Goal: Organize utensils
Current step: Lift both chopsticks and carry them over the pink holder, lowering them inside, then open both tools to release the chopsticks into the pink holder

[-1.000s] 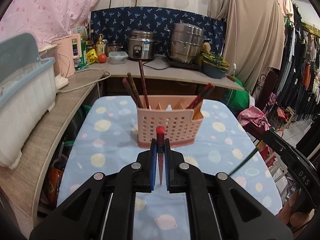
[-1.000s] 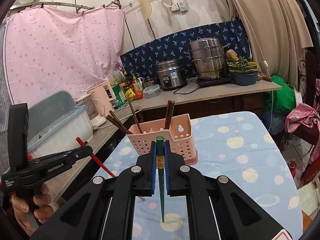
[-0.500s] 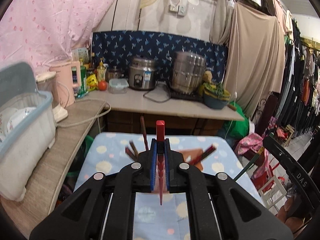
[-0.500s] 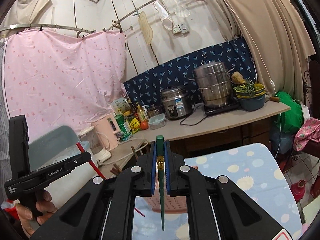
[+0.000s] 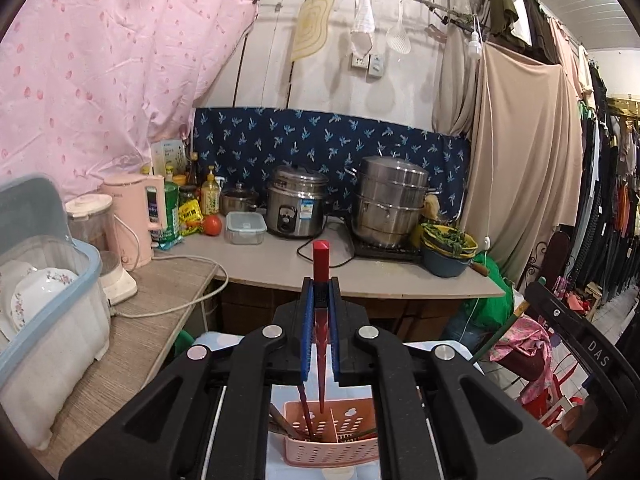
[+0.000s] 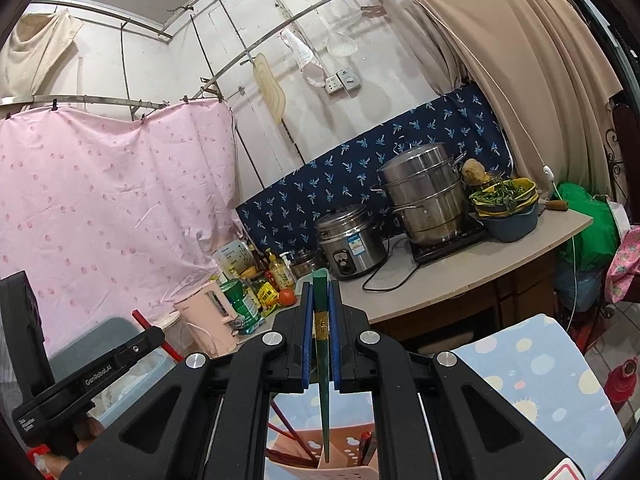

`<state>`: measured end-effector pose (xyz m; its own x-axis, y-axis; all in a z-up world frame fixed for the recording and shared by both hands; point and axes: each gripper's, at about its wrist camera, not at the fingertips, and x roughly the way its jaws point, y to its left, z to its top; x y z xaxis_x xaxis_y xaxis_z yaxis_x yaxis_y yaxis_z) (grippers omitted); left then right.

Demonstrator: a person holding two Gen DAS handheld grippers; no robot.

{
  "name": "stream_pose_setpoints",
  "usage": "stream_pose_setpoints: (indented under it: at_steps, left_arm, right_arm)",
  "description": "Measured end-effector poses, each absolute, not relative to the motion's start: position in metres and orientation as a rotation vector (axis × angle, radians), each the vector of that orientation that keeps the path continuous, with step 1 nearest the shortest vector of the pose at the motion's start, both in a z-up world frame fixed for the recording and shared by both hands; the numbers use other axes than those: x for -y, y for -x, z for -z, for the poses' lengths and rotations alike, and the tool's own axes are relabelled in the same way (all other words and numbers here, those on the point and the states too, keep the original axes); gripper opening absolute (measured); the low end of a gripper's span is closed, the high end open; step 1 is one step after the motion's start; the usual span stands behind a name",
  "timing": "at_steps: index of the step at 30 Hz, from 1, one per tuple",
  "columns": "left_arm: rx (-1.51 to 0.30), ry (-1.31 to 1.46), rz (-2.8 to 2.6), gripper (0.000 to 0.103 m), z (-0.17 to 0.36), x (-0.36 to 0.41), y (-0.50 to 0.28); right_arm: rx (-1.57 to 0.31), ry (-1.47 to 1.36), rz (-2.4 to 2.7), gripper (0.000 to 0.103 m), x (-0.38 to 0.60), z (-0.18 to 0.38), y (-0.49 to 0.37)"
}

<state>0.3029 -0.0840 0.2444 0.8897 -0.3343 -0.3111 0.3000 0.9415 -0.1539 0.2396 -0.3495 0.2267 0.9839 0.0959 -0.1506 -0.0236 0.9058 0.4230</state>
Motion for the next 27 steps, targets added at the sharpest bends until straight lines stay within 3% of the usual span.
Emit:
stream_pose_setpoints:
  at_steps: [12, 27]
  left_arm:
    - [-0.42, 0.088, 0.342, 0.007, -0.201, 0.095, -0.324]
    - [-0.462, 0.086, 0.347, 0.007, -0.184, 0.101, -0.328]
  right_arm:
    - [-0.296, -0.41, -0.059, 0.007, 0.341, -0.175, -0.273]
    - [-0.37, -0.377, -0.083, 0.007, 0.325, -0.154, -0.281]
